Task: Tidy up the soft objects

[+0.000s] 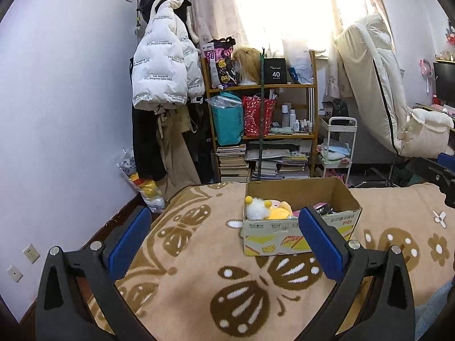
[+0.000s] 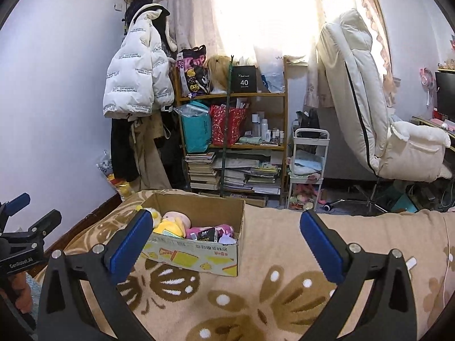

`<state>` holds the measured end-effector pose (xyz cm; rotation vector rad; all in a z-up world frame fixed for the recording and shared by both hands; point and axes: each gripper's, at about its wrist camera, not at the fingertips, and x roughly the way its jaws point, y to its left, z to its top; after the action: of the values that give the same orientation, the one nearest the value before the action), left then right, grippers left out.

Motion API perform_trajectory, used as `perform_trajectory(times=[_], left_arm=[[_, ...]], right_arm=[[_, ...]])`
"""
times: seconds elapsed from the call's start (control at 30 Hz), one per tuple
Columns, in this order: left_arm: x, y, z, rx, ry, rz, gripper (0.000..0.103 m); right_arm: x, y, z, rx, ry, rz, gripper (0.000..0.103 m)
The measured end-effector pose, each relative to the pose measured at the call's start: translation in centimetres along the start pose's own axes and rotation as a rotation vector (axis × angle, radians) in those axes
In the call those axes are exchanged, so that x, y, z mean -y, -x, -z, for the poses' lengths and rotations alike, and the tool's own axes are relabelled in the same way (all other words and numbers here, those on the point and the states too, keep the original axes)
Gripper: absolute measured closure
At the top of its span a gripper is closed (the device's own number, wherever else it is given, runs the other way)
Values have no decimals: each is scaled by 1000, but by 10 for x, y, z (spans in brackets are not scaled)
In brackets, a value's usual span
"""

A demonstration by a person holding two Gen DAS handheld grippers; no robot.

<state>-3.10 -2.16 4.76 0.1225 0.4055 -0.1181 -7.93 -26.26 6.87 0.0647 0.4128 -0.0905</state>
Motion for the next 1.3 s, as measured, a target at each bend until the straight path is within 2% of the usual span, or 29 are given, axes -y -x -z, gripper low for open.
perform_trajectory(times=[0.17,0.3,0.43,0.5,1.3], left_arm=[[-4,-5,6,-20,14,-22,1],[-2,-10,12,-20,2,-35,1],[2,-14,16,-39,-24,-15,1],[4,-13,15,-25,-33,-30,1],[2,-23,17,-66,-25,-40,1]], right_arm=[[-4,-4,10,41,13,26,0],[-5,-15,13,2,-5,-18,0],[-5,-19,15,-9,3,-4,0],[-6,-20,15,-12,6,-2,0],[-5,-26,20,-17,-3,16,0]])
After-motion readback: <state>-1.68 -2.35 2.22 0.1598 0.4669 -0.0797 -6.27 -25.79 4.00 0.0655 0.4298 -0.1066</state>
